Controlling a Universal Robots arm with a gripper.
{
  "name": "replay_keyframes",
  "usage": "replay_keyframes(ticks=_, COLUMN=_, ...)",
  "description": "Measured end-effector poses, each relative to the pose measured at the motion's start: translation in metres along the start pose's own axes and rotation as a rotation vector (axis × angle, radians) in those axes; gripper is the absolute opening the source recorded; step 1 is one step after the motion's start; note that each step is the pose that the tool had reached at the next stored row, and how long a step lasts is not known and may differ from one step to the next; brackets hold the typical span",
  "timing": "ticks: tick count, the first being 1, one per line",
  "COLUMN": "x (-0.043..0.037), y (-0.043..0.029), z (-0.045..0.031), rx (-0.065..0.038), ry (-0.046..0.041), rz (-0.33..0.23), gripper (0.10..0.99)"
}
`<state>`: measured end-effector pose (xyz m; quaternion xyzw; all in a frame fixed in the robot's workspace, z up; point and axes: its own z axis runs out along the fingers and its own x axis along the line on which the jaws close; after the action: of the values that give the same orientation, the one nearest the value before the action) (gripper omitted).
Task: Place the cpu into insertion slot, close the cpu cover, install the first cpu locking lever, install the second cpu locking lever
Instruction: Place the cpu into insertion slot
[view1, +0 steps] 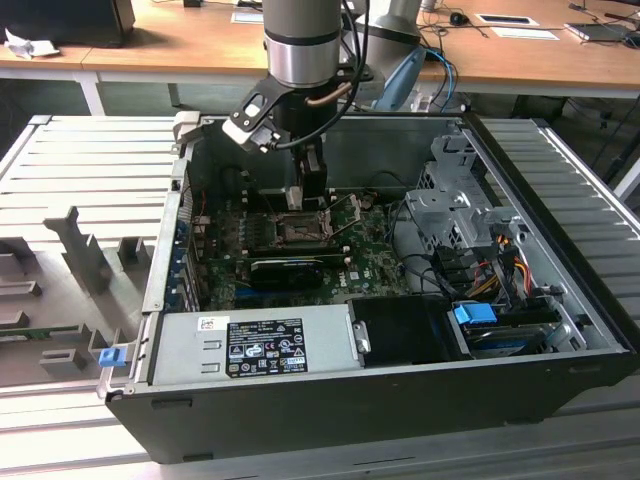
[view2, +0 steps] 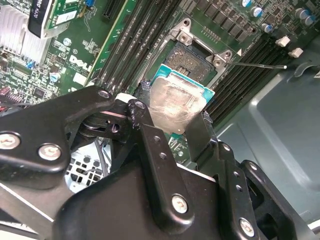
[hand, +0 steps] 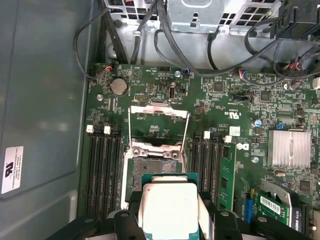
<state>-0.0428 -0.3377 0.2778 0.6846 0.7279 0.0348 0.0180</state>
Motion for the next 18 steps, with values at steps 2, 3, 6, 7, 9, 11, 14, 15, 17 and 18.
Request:
replay_keyframes(ticks=2, x=0.0000, y=-0.0001, z=0.0014, rx=0.000, ry=-0.0001, rz=0.002, gripper=0.525)
replay_keyframes(ticks=3, x=0.0000, y=-0.0001, z=0.0020, rx=0.000, ry=-0.0001, rz=0.002, gripper=0.525)
replay_keyframes(ticks=6, x=-0.0001, y=-0.0003, z=0.0035, rx=0.001, ry=-0.0002, rz=0.004, gripper=0.525)
replay_keyframes(ticks=7, x=-0.0001, y=-0.0003, z=0.0038, rx=0.001, ry=-0.0003, rz=0.004, gripper=0.525)
replay_keyframes(ticks=9, x=-0.0001, y=-0.0003, z=0.0046, rx=0.001, ry=-0.0004, rz=0.005, gripper=0.525)
replay_keyframes(ticks=11, x=-0.0001, y=-0.0004, z=0.0056, rx=0.001, ry=-0.0004, rz=0.006, gripper=0.525)
replay_keyframes(ticks=14, x=-0.0001, y=-0.0005, z=0.0071, rx=0.001, ry=-0.0005, rz=0.008, gripper=0.525)
replay_keyframes(ticks=15, x=-0.0001, y=-0.0005, z=0.0075, rx=0.001, ry=-0.0005, rz=0.008, gripper=0.525)
replay_keyframes(ticks=17, x=-0.0002, y=-0.0007, z=0.0087, rx=0.002, ry=-0.0006, rz=0.009, gripper=0.525)
replay_keyframes(ticks=18, x=-0.0002, y=-0.0007, z=0.0093, rx=0.002, ry=-0.0006, rz=0.010, gripper=0.525)
